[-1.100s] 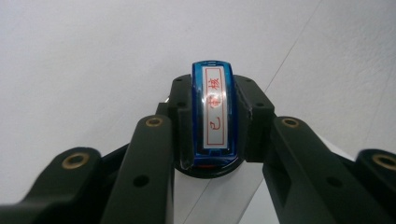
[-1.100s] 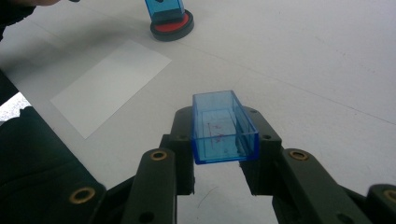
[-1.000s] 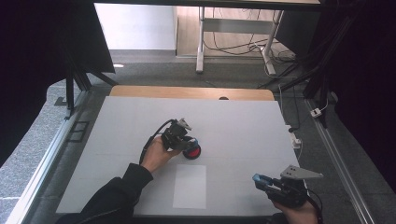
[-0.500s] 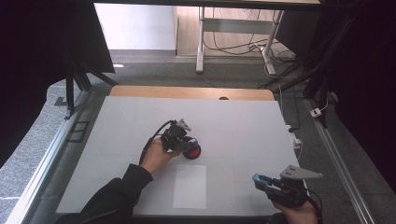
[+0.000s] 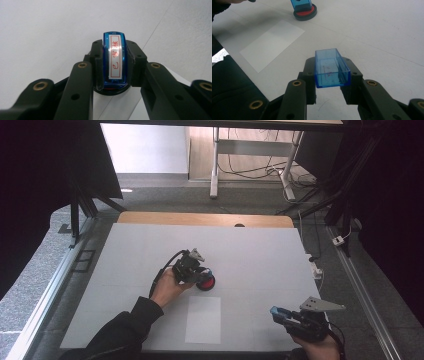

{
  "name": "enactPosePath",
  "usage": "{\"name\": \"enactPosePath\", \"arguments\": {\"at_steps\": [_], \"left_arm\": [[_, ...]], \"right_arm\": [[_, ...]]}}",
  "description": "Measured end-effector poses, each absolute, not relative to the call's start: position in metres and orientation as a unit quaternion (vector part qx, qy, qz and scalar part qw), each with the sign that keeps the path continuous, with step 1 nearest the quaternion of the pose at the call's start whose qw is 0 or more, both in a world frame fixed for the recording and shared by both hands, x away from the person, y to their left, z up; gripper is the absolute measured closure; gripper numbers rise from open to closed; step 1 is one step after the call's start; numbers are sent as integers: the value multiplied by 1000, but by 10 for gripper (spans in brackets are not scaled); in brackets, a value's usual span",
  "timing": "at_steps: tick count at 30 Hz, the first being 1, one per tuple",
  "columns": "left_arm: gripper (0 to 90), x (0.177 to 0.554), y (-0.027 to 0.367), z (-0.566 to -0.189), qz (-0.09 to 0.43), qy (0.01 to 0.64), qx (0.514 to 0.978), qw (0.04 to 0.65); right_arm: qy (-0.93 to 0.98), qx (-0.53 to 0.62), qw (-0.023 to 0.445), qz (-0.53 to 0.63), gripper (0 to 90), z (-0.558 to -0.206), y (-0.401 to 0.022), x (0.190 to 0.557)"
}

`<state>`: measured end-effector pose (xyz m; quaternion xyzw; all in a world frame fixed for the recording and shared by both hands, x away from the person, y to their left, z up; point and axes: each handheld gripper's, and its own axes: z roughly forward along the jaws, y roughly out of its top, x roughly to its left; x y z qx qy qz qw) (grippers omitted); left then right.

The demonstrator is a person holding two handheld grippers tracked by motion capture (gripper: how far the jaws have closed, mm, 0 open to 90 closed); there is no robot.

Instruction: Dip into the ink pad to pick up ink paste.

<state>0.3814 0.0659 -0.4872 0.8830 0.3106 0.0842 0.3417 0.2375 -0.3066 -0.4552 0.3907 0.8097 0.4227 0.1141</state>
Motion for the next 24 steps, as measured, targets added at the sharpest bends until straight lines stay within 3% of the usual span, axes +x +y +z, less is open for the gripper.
{"name": "enactPosePath", "arguments": {"at_steps": [17,24], "left_arm": [[707,377,72,-464,88,307,871,373],[707,375,65,-469,91,296,880,360]], "right_arm": [[809,390,114,426,684,-455,-307,237],[809,390,115,425,684,-455,-307,237]]}}
